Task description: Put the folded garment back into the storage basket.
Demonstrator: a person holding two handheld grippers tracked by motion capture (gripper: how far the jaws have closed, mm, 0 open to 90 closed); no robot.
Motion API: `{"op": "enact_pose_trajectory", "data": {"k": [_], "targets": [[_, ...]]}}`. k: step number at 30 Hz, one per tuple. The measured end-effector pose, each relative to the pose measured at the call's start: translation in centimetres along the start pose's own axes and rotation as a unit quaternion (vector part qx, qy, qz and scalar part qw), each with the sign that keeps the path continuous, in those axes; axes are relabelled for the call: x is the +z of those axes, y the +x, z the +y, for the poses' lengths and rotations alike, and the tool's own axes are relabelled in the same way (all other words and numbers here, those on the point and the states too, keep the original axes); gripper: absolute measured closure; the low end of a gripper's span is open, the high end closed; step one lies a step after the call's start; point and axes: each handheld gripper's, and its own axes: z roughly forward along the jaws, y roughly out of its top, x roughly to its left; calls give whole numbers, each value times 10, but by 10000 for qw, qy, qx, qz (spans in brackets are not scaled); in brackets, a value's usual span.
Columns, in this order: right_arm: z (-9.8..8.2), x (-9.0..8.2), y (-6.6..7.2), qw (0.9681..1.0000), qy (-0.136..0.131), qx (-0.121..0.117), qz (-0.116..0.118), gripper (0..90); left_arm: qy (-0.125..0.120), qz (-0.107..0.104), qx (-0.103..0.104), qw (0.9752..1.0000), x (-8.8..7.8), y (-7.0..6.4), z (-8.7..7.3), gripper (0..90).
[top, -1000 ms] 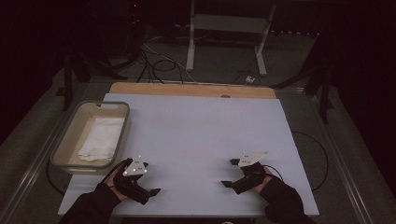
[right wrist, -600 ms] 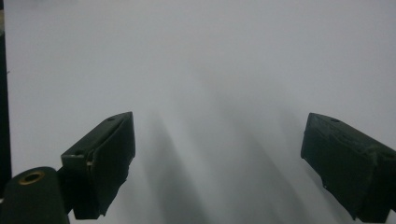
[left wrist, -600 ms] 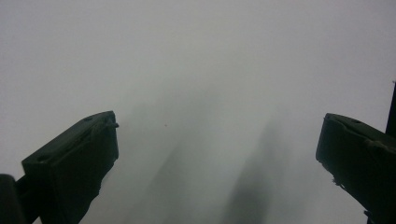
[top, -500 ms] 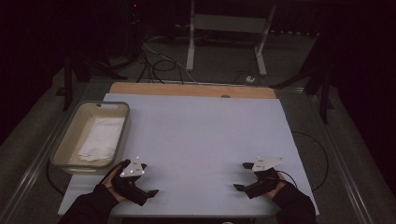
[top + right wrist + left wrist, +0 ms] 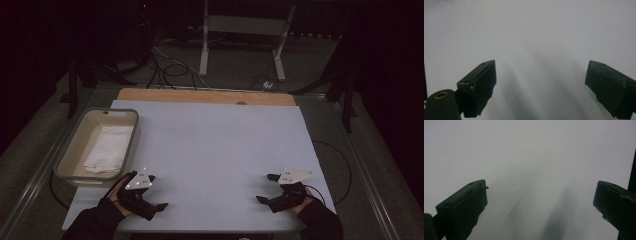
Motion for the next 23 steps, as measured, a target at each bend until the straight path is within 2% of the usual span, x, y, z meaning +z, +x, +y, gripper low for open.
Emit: {"op": "enact_pose_trajectory", "data": {"k": [13,23], "targets": [[4,6,4,9999,-43,-133,36,100,7,14,31,10000,-2,-1,-1,0],[2,6,4,10000,0,-88,38,100,-13,-31,32,10000,-1,-2,1,0]]}}
